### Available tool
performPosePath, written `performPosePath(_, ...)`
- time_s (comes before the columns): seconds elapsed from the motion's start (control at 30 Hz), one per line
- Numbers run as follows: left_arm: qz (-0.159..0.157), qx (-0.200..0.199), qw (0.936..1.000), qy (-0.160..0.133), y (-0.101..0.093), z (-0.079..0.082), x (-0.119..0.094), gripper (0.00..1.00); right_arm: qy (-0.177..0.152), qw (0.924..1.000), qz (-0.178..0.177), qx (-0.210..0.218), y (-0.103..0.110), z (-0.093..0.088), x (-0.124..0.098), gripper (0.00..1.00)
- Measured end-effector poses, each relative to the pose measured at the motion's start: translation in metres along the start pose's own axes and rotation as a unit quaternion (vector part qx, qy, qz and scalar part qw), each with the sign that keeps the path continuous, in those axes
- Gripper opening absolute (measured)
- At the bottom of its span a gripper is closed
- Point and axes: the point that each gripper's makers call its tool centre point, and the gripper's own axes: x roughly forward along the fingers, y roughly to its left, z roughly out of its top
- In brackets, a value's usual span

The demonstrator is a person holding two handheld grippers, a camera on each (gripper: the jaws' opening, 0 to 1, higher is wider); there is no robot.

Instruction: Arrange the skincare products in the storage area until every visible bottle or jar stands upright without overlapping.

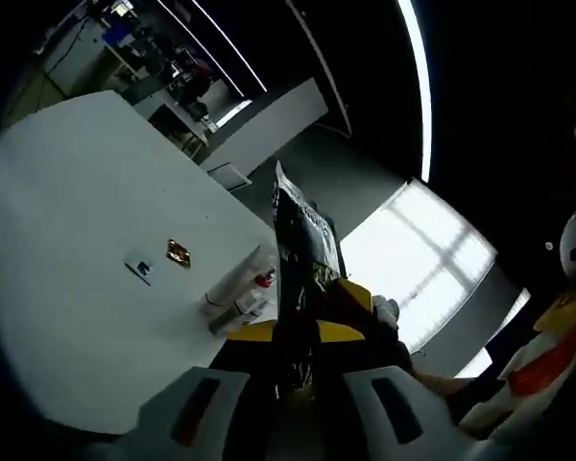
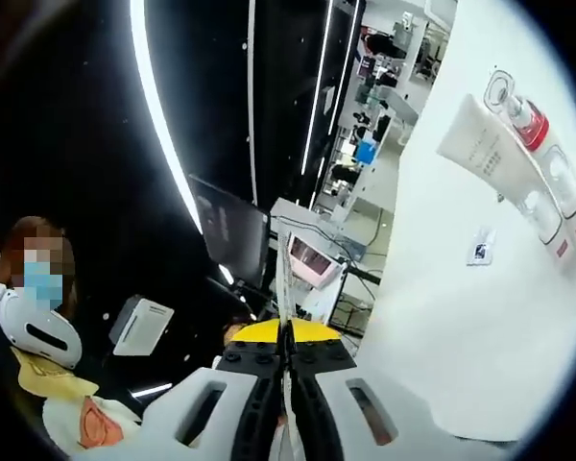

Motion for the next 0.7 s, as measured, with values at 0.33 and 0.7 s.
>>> performPosePath(0.33,0.018,-0.03,0.9993,0.013,0.007,-0.012,0.002,0.0,-0.02,0.9972,-0.071,0.011,-0.03,0.0,-0.012,0.01)
performPosePath(0.7,0.005,-0.064,0.9979,0.001,0.001,-0.013,0.011,0.0,-0.015,0.9876,-0.144,-0.061,-0.062,0.005,-0.018,0.04)
